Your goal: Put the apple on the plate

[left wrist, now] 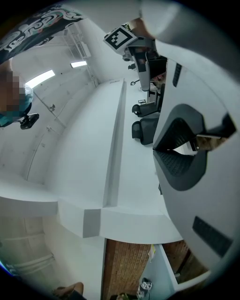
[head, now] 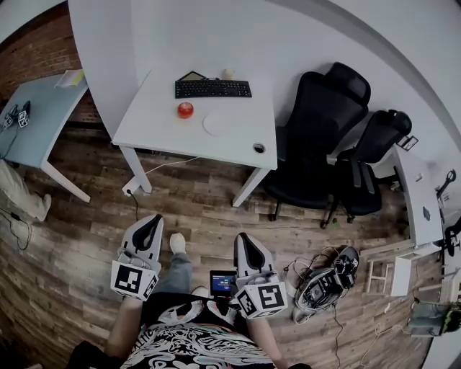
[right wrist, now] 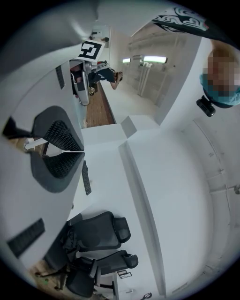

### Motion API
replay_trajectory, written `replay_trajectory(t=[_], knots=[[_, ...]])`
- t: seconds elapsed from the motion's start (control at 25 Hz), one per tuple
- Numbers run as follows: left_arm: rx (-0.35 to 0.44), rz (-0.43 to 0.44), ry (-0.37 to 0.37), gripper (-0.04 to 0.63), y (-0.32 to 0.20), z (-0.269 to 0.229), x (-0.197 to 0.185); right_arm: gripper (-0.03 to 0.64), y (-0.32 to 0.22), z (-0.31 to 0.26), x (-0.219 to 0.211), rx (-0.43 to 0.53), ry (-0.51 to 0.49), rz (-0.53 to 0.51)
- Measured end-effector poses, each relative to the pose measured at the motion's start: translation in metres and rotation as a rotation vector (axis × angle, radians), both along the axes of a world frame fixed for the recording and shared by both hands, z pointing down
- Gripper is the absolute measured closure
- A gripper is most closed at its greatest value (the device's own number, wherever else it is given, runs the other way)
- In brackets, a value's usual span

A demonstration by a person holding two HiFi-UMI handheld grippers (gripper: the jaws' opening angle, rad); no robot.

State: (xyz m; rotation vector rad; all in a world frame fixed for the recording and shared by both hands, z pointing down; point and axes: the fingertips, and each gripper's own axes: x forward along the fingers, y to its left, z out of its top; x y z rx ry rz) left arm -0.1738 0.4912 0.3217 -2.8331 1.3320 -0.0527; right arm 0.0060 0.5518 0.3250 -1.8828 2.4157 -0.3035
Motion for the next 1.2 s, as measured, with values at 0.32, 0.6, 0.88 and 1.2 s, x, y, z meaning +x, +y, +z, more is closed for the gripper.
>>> replay_trajectory(t=[0.32,0.6,0.88,1.2], knots=[[-0.016,0.020,-0.030,0.580,-0.094,0.006,0.016,0.584,-0.092,0.004,0.005,-0.023,0.010,-0.020],[-0.018,-0.006,0.016,0.580,-0.183,0.008,0.018,0.584,-0.178,0.007,0.002,-0.049,0.047,-0.011],[-0.028,0.006,-0.003,0.580,-0.264,0.014,0.012,0.584,-0.259,0.013,-0.003,-0.068,0.065,0.012],[-0.018,0.023,-0.024,0.580,-0.335,0.023,-0.005,0.584,-0.331,0.026,-0.014,-0.073,0.080,0.038]])
